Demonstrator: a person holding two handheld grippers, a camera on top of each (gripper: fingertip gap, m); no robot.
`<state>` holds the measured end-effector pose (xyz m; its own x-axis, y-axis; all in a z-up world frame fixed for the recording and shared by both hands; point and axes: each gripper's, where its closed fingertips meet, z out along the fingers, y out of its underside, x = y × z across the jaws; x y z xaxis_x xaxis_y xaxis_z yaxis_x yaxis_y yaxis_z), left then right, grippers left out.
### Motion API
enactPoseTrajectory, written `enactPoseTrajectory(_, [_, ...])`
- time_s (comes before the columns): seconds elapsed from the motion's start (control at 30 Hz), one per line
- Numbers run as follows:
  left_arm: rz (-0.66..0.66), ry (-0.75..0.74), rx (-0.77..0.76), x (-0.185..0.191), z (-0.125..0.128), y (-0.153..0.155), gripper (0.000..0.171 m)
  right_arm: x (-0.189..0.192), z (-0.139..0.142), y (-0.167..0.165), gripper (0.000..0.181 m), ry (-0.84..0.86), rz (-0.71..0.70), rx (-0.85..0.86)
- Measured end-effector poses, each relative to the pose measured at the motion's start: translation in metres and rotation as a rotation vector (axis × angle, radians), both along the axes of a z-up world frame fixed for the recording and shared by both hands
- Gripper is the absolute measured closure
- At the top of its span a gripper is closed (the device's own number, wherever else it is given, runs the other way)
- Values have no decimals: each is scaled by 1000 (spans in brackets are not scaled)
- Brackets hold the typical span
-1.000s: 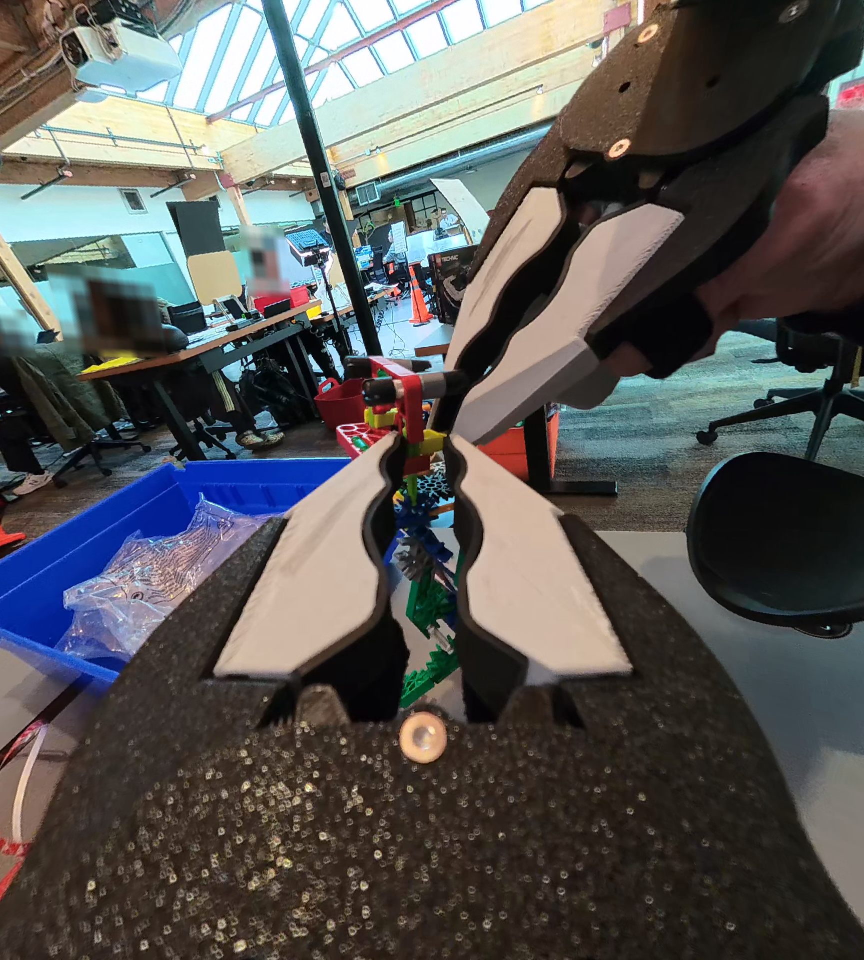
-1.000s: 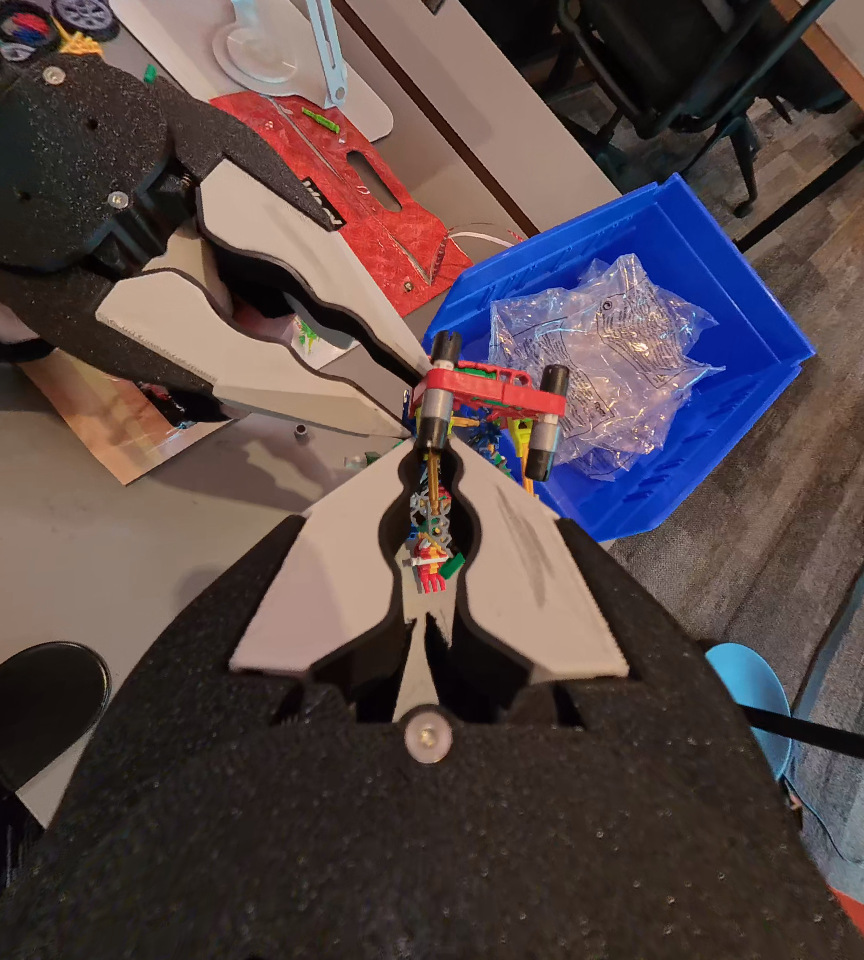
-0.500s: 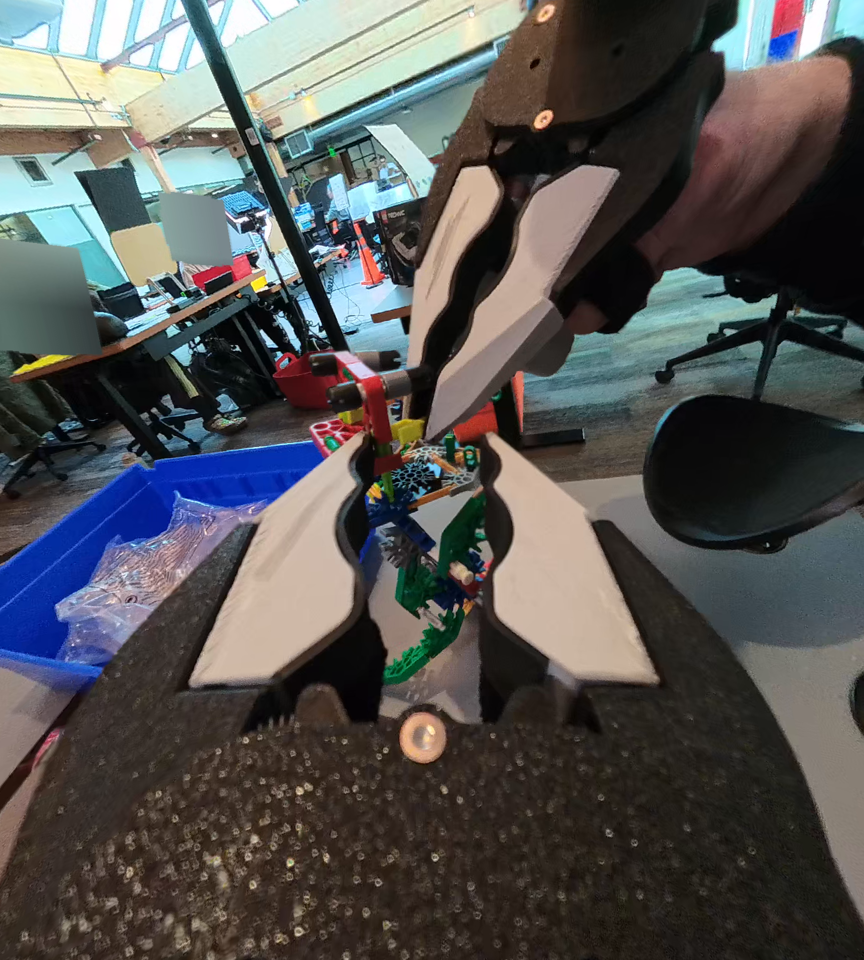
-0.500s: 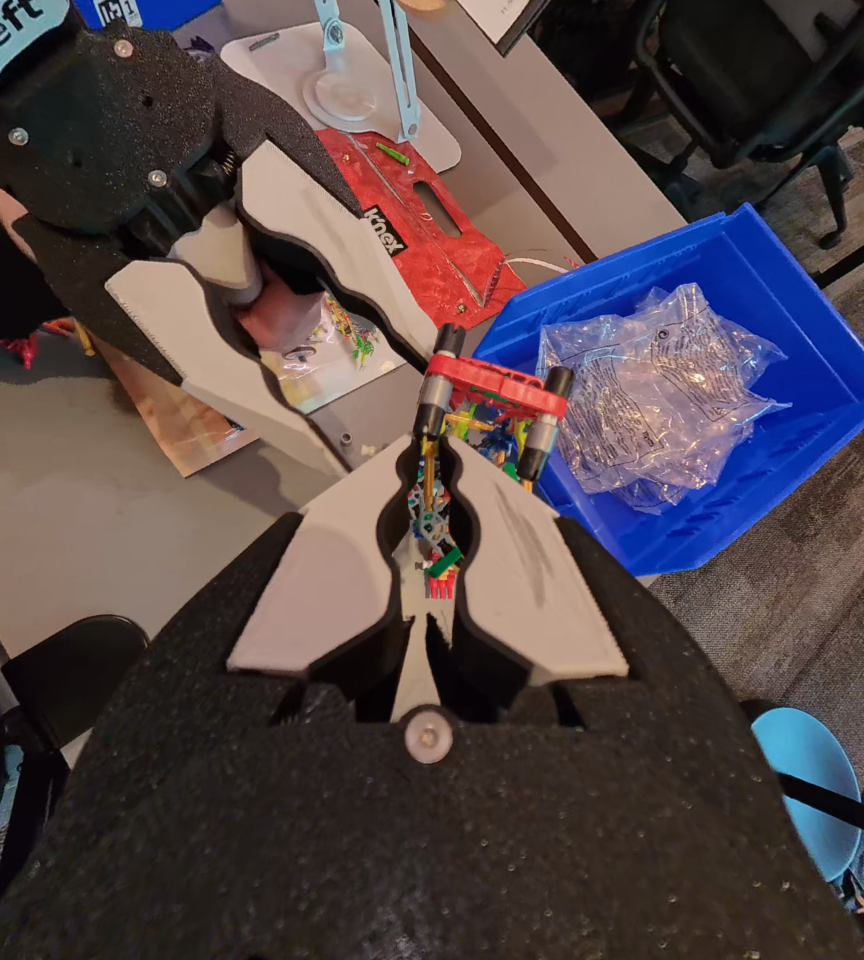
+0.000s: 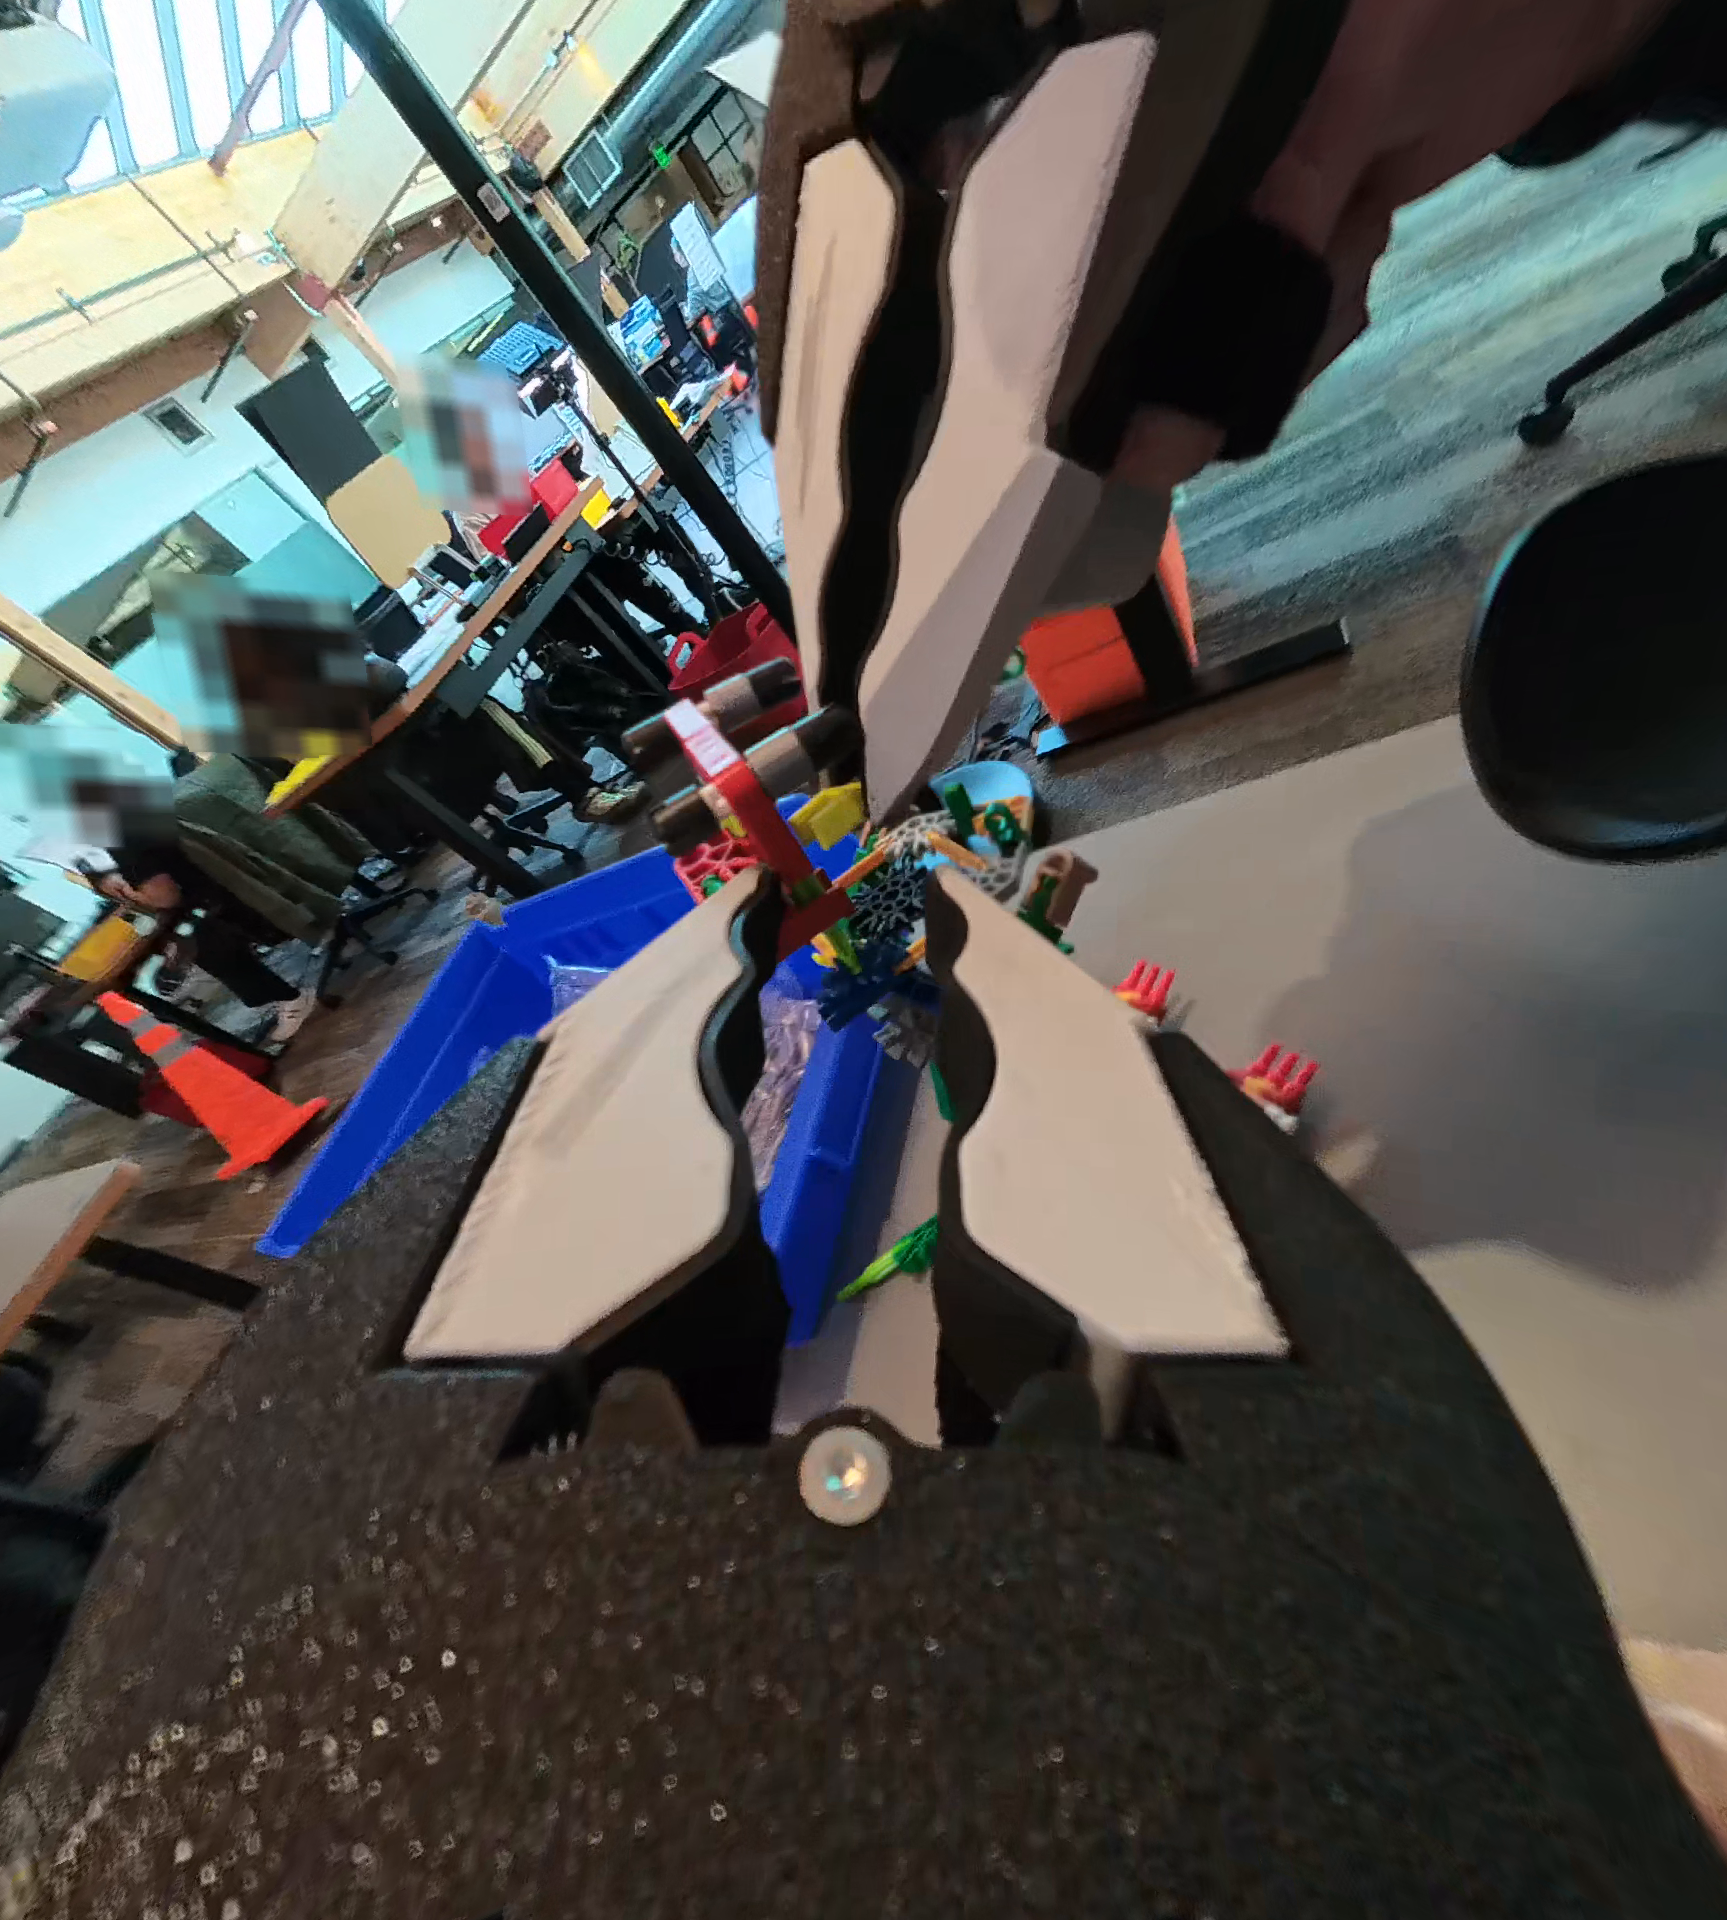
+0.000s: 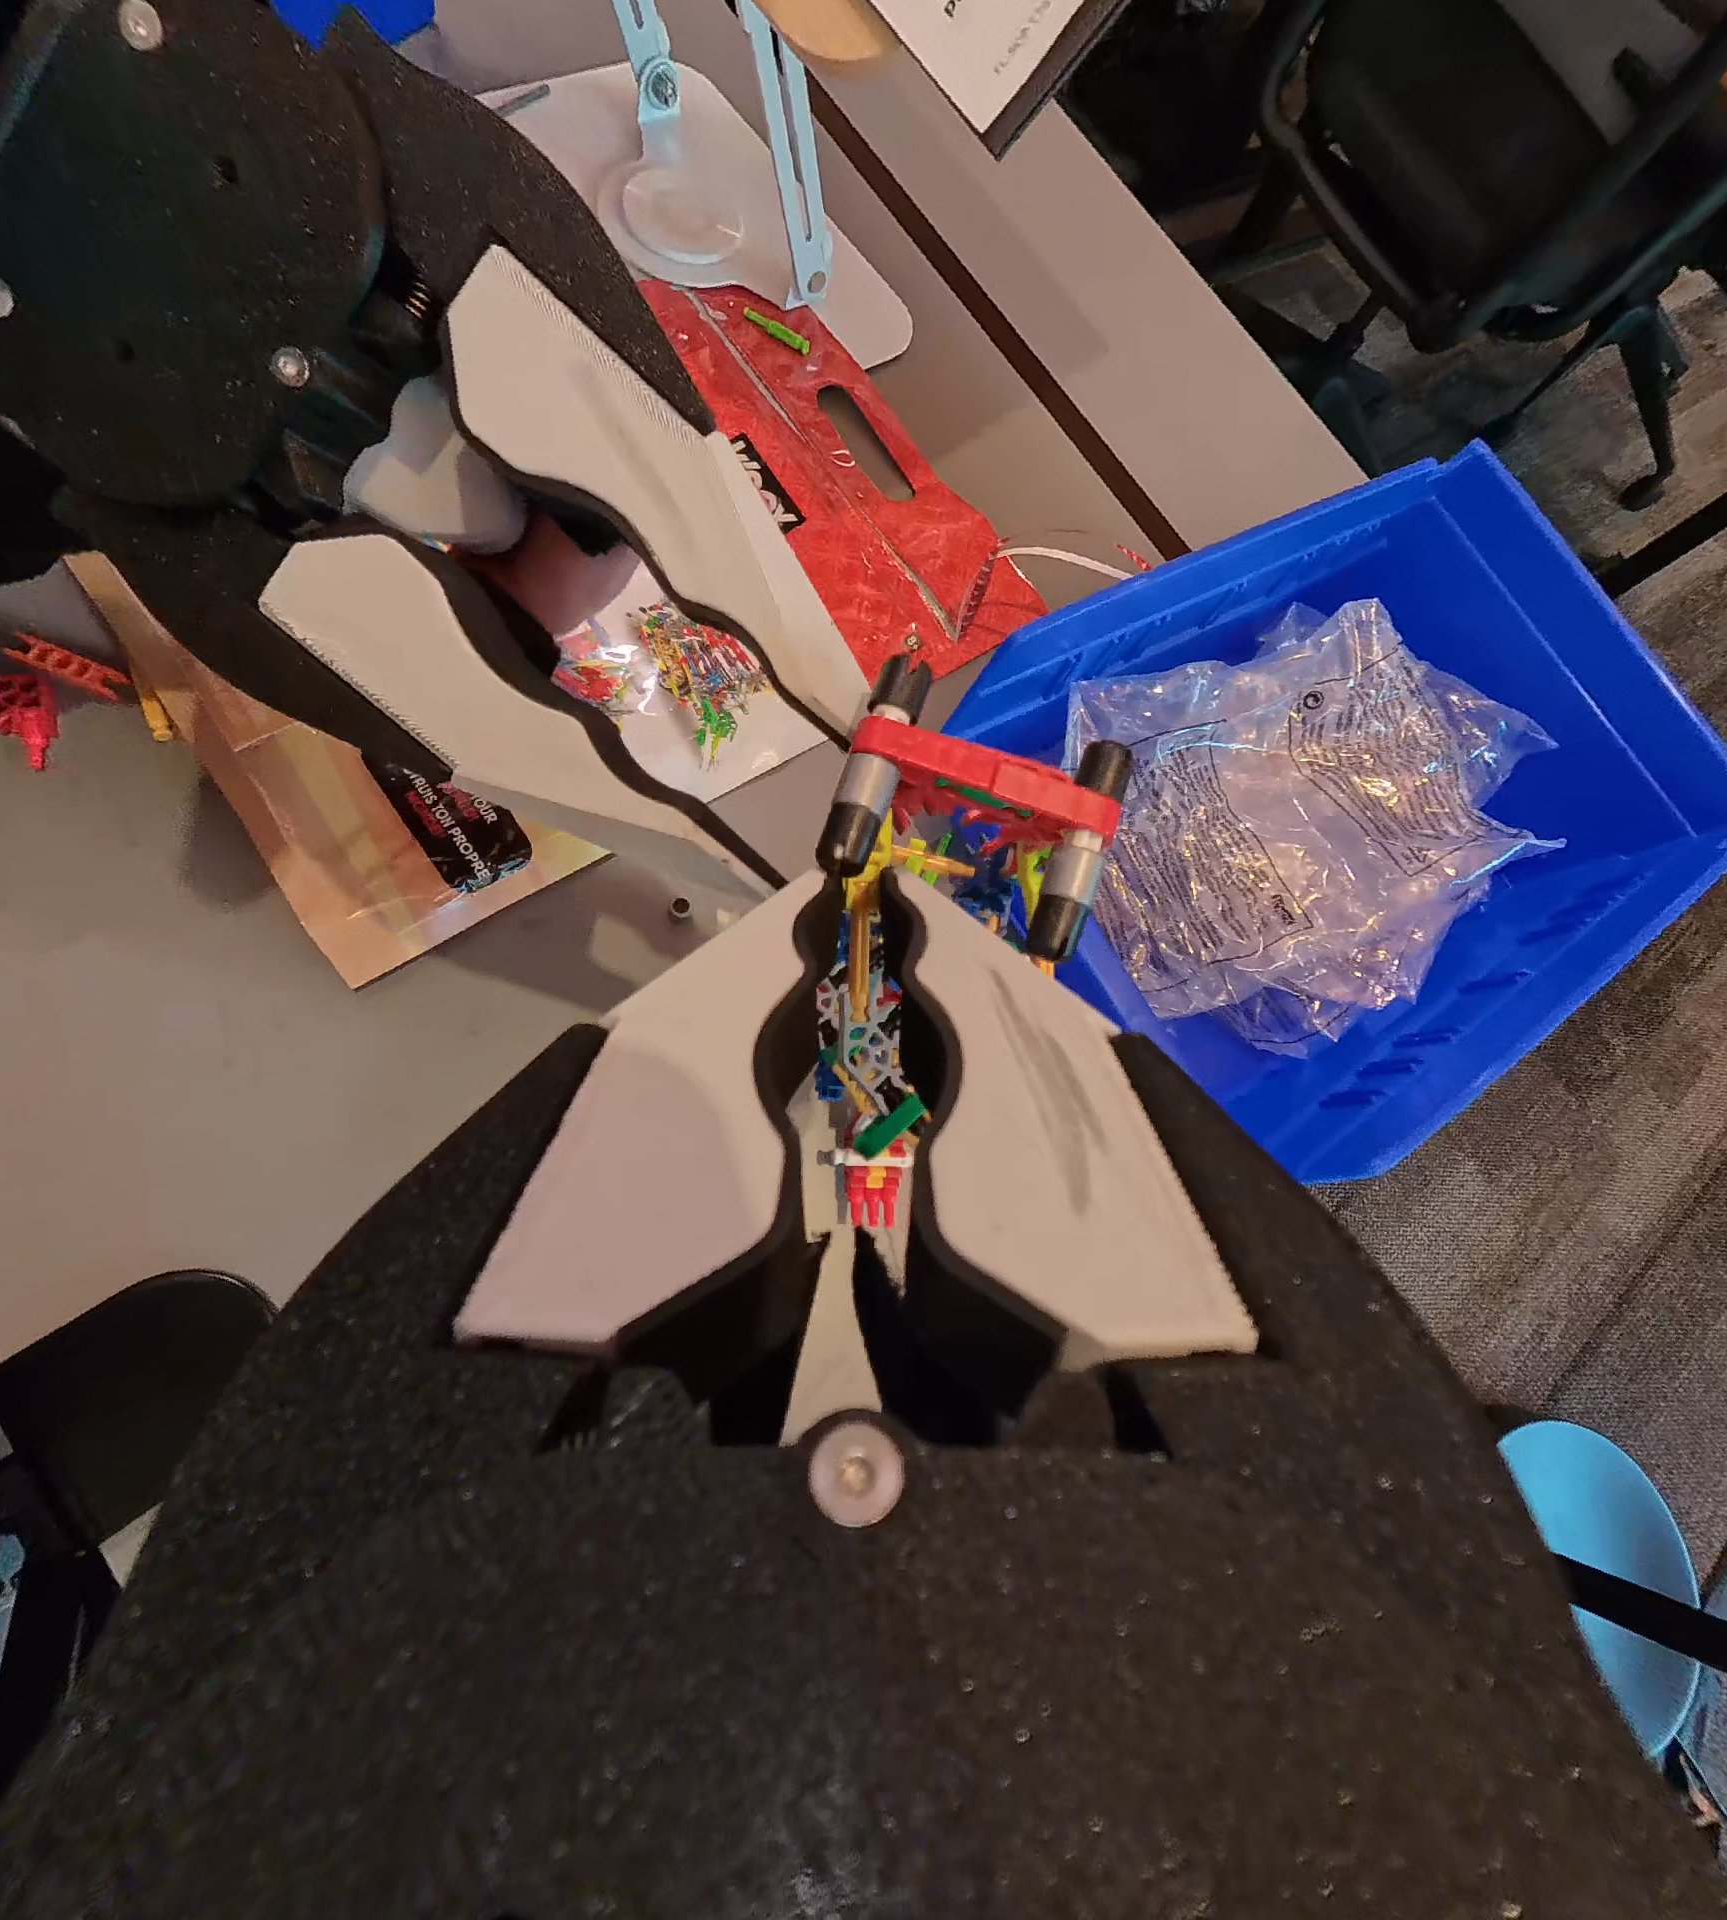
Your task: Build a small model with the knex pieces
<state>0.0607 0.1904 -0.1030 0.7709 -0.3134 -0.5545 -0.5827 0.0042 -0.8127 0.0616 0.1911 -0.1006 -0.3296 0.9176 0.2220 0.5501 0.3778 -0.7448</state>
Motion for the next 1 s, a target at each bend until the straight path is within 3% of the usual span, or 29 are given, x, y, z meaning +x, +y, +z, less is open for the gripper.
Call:
enactPoseTrajectory(0.17, [-13, -130, -45, 11, -1, 7, 130, 3, 1, 8, 178, 0, -14, 9])
enactPoseTrajectory(0.4, [-19, -140, -68, 6, -3, -1, 118, 2, 0, 6, 178, 12, 0, 1])
enactPoseTrajectory(0.5, [-20, -6, -25, 0, 0, -10, 135, 3, 0, 6, 178, 11, 8, 3])
enactPoseTrajectory(0.6, [53, 253, 50, -15, 3, -12, 149, 3, 0, 7, 178, 10, 12, 4])
enactPoseTrajectory(0.77, [146, 583, 163, -25, 2, 6, 150, 2, -3, 7, 178, 3, 15, 18])
enactPoseTrajectory(1.0, [143, 667, 229, -20, -1, 19, 157, 2, -4, 12, 179, -2, 6, 19])
